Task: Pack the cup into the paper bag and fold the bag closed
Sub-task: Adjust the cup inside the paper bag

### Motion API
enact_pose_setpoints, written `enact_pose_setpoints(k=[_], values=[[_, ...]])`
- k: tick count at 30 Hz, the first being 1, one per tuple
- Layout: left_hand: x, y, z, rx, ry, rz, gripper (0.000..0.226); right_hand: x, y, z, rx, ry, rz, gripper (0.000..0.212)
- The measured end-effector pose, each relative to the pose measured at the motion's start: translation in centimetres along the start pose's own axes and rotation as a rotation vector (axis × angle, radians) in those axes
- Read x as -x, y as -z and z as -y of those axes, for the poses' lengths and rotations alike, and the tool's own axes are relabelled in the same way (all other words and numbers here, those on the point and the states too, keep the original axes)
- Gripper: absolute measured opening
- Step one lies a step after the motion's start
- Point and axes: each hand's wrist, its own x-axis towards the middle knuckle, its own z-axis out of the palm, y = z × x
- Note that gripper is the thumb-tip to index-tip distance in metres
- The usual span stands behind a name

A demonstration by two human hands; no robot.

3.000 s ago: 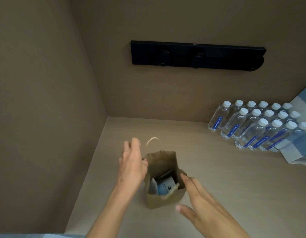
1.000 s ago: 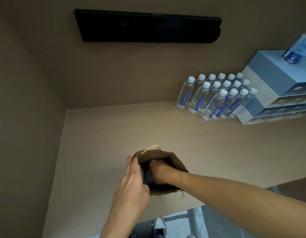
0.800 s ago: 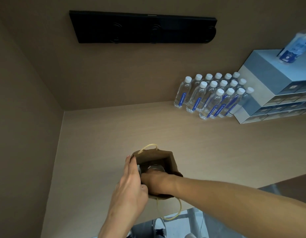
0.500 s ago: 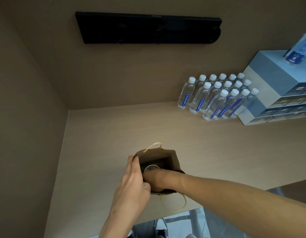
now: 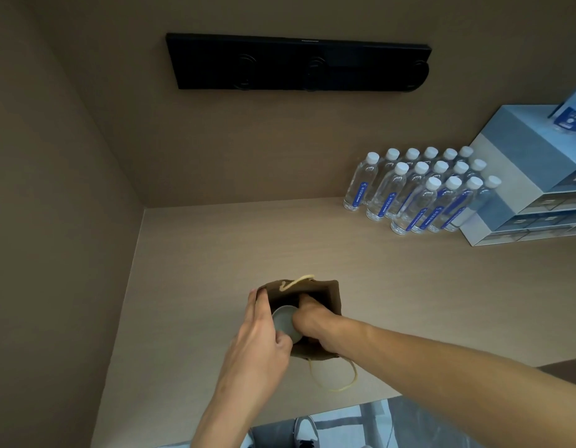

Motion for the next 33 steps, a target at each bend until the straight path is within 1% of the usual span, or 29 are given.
enact_pose_setpoints(k=[3, 6, 11, 14, 19, 22, 25, 27, 29, 31, 33], values=[[-0.2, 0.0, 0.0, 0.009, -0.019, -0.01, 0.066, 0.3, 0.6, -0.2, -0.062, -0.034, -0.001, 0.046], [-0.5, 0.0, -0.1, 0.025, -0.037, -0.011, 0.066, 1.1, 1.2, -0.6, -0.113, -0.061, -0.018, 0.045], [-0.7, -0.1, -0.6, 0.041, -0.078, -0.033, 0.061, 4.3, 3.4, -1.1, -0.009, 0.188, -0.068, 0.066], [-0.9, -0.2, -0.9, 0.034, -0.092, -0.039, 0.061, 5.2, 4.3, -1.8, -0.017, 0.245, -0.051, 0.071], [-1.4, -0.4, -1.0, 0.013, -0.076, -0.043, 0.06, 5.1, 4.8, -2.5, -0.023, 0.195, 0.016, 0.073], [-1.7, -0.6, -1.1, 0.01, -0.09, -0.045, 0.061, 4.2, 4.1, -1.7, 0.0, 0.131, 0.08, 0.059], [-1.8, -0.6, -1.2, 0.021, -0.102, -0.046, 0.058, 3.0, 3.9, -0.1, 0.058, 0.012, 0.119, 0.045], [-1.9, -0.5, -1.1, 0.02, -0.075, -0.039, 0.058, 2.3, 4.2, 0.6, 0.166, -0.035, 0.128, 0.039], [-2.2, -0.4, -1.1, 0.02, -0.042, -0.041, 0.059, 1.9, 4.3, 1.1, 0.422, 0.02, 0.116, 0.034], [-2.8, -0.4, -1.2, 0.003, -0.037, -0.047, 0.062, 1.9, 4.1, 1.4, 0.679, 0.175, 0.081, 0.028], [-3.3, -0.5, -1.4, -0.02, -0.037, -0.04, 0.063, 1.7, 3.7, 1.4, 0.905, 0.396, 0.037, 0.023]])
